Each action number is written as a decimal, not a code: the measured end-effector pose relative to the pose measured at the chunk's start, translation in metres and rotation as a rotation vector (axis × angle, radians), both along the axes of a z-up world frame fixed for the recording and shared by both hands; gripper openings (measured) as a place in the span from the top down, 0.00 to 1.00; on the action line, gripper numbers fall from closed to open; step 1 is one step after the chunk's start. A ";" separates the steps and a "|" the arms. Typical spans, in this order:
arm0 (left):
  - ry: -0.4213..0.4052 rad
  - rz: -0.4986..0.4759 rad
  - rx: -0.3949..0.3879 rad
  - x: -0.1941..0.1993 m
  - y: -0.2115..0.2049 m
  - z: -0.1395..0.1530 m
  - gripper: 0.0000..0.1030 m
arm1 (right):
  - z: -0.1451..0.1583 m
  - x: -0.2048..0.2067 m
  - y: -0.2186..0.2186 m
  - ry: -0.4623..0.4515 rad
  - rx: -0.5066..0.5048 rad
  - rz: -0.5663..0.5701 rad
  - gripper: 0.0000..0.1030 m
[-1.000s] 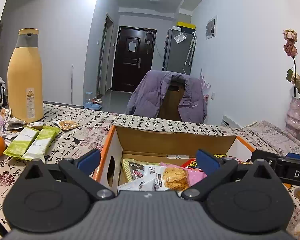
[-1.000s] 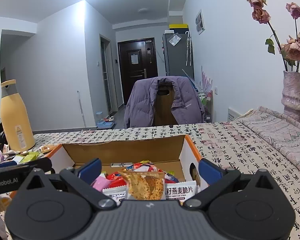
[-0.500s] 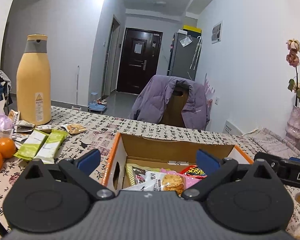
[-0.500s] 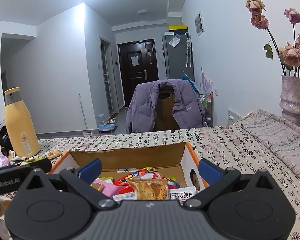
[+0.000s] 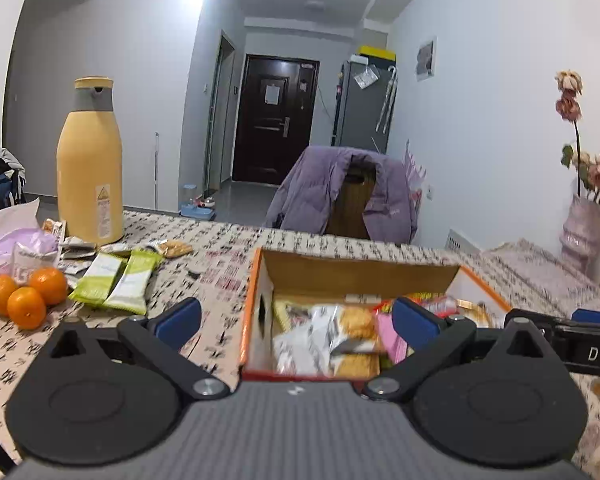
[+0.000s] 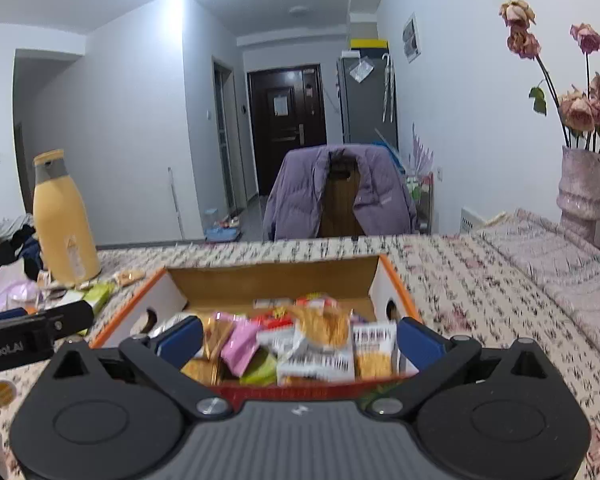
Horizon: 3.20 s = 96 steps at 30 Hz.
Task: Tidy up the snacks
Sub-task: 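Withdraw both grippers from the box toward the loose packets, then grasp the pink packet with the right gripper, then grasp the white packet with the left gripper while the right holds the pink packet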
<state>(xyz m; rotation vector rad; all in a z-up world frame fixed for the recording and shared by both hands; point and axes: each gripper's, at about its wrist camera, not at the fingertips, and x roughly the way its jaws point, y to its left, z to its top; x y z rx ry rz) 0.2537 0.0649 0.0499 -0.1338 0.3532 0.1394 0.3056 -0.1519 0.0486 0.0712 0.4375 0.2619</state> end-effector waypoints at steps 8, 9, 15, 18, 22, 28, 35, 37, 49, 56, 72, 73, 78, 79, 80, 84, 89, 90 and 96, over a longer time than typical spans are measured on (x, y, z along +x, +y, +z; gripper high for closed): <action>0.096 -0.017 0.023 -0.026 0.011 -0.032 0.00 | -0.029 -0.022 0.009 0.095 -0.042 0.030 0.00; 0.113 -0.022 0.022 -0.028 0.014 -0.038 0.00 | -0.032 -0.023 0.010 0.106 -0.049 0.034 0.00; 0.184 -0.040 0.021 -0.036 0.018 -0.065 0.00 | -0.053 -0.027 0.023 0.173 -0.081 0.047 0.00; 0.213 -0.048 0.002 -0.034 0.025 -0.074 0.00 | -0.060 -0.025 0.030 0.204 -0.095 0.047 0.00; 0.222 -0.043 -0.028 -0.033 0.031 -0.081 0.00 | -0.066 -0.018 0.041 0.238 -0.121 0.040 0.00; 0.213 -0.029 -0.067 -0.034 0.037 -0.081 0.00 | -0.078 -0.005 0.054 0.288 -0.158 0.021 0.00; 0.211 -0.029 -0.089 -0.034 0.040 -0.081 0.00 | -0.090 0.006 0.060 0.321 -0.194 -0.008 0.05; 0.211 -0.028 -0.094 -0.034 0.041 -0.081 0.00 | -0.091 0.006 0.061 0.315 -0.185 -0.002 0.08; 0.215 -0.021 -0.120 -0.034 0.044 -0.083 0.00 | -0.083 -0.006 0.058 0.289 -0.147 0.072 0.41; 0.217 -0.021 -0.118 -0.034 0.043 -0.083 0.00 | -0.070 -0.022 0.024 0.223 -0.129 0.046 0.41; 0.258 -0.027 -0.071 -0.029 0.028 -0.076 0.00 | -0.075 -0.022 -0.024 0.131 -0.092 -0.056 0.41; 0.264 -0.025 -0.079 -0.028 0.027 -0.074 0.00 | -0.075 -0.023 -0.024 0.128 -0.090 -0.057 0.41; 0.284 -0.034 -0.075 -0.015 0.008 -0.067 0.00 | -0.076 -0.024 -0.028 0.112 -0.070 -0.070 0.41; 0.298 -0.033 -0.071 -0.011 0.003 -0.066 0.00 | -0.076 -0.024 -0.029 0.109 -0.068 -0.076 0.41; 0.308 -0.034 -0.075 -0.006 -0.002 -0.066 0.00 | -0.076 -0.024 -0.029 0.106 -0.068 -0.083 0.41; 0.320 -0.045 -0.076 0.010 -0.023 -0.064 0.00 | -0.077 -0.025 -0.031 0.101 -0.061 -0.094 0.41; 0.350 -0.036 -0.069 0.029 -0.045 -0.067 0.00 | -0.077 -0.025 -0.033 0.099 -0.055 -0.106 0.41; 0.357 -0.029 -0.065 0.032 -0.048 -0.068 0.00 | -0.077 -0.025 -0.034 0.100 -0.053 -0.106 0.41; 0.400 0.025 -0.056 0.045 -0.056 -0.079 0.00 | -0.078 -0.024 -0.035 0.098 -0.045 -0.106 0.41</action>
